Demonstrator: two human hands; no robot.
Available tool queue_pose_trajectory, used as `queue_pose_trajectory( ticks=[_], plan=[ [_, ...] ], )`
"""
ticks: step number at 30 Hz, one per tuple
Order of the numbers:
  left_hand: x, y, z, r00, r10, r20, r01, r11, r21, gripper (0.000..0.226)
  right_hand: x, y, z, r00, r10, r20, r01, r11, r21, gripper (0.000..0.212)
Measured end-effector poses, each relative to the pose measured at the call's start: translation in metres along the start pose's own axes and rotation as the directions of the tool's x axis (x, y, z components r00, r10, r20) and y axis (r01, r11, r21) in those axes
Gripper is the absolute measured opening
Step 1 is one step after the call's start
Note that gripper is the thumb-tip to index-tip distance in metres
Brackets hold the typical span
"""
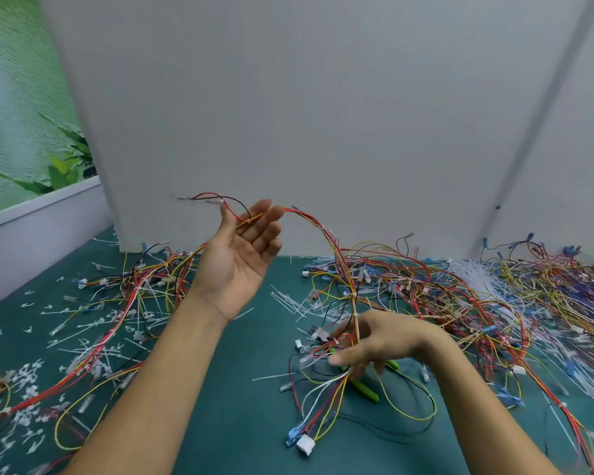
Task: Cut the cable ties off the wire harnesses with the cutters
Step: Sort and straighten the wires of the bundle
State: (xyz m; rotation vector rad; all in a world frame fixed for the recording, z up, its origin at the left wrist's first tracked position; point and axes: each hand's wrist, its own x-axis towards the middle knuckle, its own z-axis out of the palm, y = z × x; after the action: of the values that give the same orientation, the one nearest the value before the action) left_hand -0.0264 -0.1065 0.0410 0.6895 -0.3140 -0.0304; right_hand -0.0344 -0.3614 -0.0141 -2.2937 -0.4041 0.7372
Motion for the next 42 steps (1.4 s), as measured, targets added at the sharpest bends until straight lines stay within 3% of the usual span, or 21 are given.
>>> queue_pose_trajectory(
  ticks=[2, 3, 6, 8, 10, 12, 14, 16, 20, 24, 29, 36, 42],
  plan=[
    [0.001, 0.003, -0.001, 0.999, 0.048, 0.001, -0.047, 0.997, -0.060, 0.061, 0.003, -0.001, 0.005, 0.999, -0.044, 0.008, 0.043, 0.998, 0.039, 0.026],
    [0.001, 0.004, -0.002, 0.997, 0.076, -0.006, -0.077, 0.993, -0.092, 0.061, 0.002, -0.001, 0.005, 0.998, -0.065, 0.011, 0.064, 0.995, 0.078, 0.017],
    [0.005, 0.010, -0.007, 0.986, 0.159, -0.054, -0.166, 0.973, -0.158, 0.055, -0.007, 0.000, -0.004, 0.990, -0.142, 0.006, 0.137, 0.964, 0.228, 0.024],
    [0.007, 0.014, -0.013, 0.974, 0.198, -0.108, -0.212, 0.966, -0.146, 0.051, -0.013, -0.001, -0.012, 0.970, -0.205, -0.133, 0.242, 0.872, 0.426, 0.020],
    [0.008, 0.014, -0.019, 0.965, 0.211, -0.157, -0.229, 0.968, -0.103, 0.050, -0.016, -0.007, -0.021, 0.925, -0.197, -0.326, 0.375, 0.616, 0.692, 0.022],
    [0.009, 0.010, -0.023, 0.964, 0.193, -0.182, -0.206, 0.977, -0.050, 0.050, -0.018, -0.012, -0.029, 0.900, -0.127, -0.418, 0.435, 0.190, 0.880, 0.020],
    [0.010, 0.004, -0.024, 0.969, 0.151, -0.195, -0.154, 0.988, -0.001, 0.048, -0.018, -0.015, -0.033, 0.891, -0.139, -0.433, 0.406, -0.187, 0.895, 0.019],
    [0.011, -0.004, -0.023, 0.976, 0.094, -0.195, -0.086, 0.995, 0.048, 0.047, -0.019, -0.017, -0.035, 0.865, -0.157, -0.477, 0.392, -0.382, 0.837, 0.027],
    [0.010, -0.014, -0.023, 0.985, -0.026, -0.173, 0.048, 0.991, 0.124, 0.045, -0.018, -0.019, -0.039, 0.831, -0.096, -0.548, 0.381, -0.620, 0.686, 0.036],
    [0.007, -0.014, -0.026, 0.977, -0.096, -0.190, 0.119, 0.987, 0.112, 0.048, -0.018, -0.018, -0.043, 0.836, -0.025, -0.548, 0.391, -0.672, 0.629, 0.038],
    [0.010, -0.011, -0.032, 0.971, -0.070, -0.230, 0.111, 0.979, 0.172, 0.042, -0.019, -0.015, -0.044, 0.849, -0.021, -0.528, 0.361, -0.706, 0.609, 0.037],
    [0.010, -0.010, -0.029, 0.975, 0.083, -0.207, -0.014, 0.949, 0.315, 0.041, -0.024, -0.017, -0.041, 0.849, -0.027, -0.528, 0.434, -0.534, 0.725, 0.028],
    [0.006, -0.010, -0.018, 0.978, 0.202, -0.054, -0.157, 0.879, 0.449, 0.046, -0.029, -0.019, -0.039, 0.802, -0.116, -0.585, 0.447, -0.533, 0.718, 0.020]
  ],
)
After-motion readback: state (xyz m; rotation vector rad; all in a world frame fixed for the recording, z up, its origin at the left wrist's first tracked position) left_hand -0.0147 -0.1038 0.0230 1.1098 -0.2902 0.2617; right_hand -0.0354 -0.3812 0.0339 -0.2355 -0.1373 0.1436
